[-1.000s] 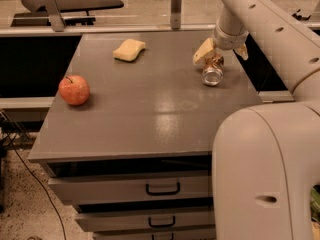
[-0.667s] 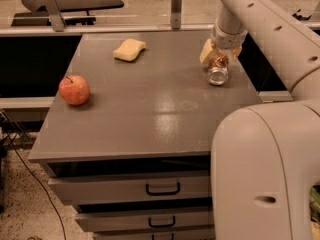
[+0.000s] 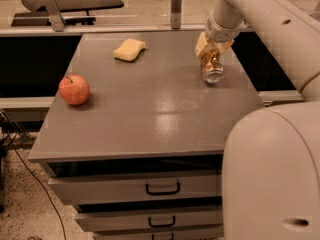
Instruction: Place orange can upright
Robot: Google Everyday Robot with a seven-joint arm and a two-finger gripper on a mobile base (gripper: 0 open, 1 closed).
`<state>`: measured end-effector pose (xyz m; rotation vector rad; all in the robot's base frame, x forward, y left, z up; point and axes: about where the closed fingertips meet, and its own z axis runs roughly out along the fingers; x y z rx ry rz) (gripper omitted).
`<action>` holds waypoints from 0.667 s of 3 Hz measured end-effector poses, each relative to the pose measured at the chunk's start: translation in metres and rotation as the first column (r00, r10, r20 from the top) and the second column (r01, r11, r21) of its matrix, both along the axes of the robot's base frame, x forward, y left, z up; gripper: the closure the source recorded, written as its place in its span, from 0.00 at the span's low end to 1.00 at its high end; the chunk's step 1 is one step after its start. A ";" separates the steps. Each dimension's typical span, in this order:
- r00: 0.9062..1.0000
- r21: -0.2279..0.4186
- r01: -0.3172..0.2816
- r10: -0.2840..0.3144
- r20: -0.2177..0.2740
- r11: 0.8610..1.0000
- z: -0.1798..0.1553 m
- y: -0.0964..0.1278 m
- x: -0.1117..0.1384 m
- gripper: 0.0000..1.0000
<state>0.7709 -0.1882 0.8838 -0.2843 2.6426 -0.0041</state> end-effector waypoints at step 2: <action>0.923 0.003 -0.315 0.306 0.232 0.949 0.046 0.037 -0.015 1.00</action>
Offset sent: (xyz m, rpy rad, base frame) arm -0.0409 0.0559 0.0747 0.0407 -0.4157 0.6116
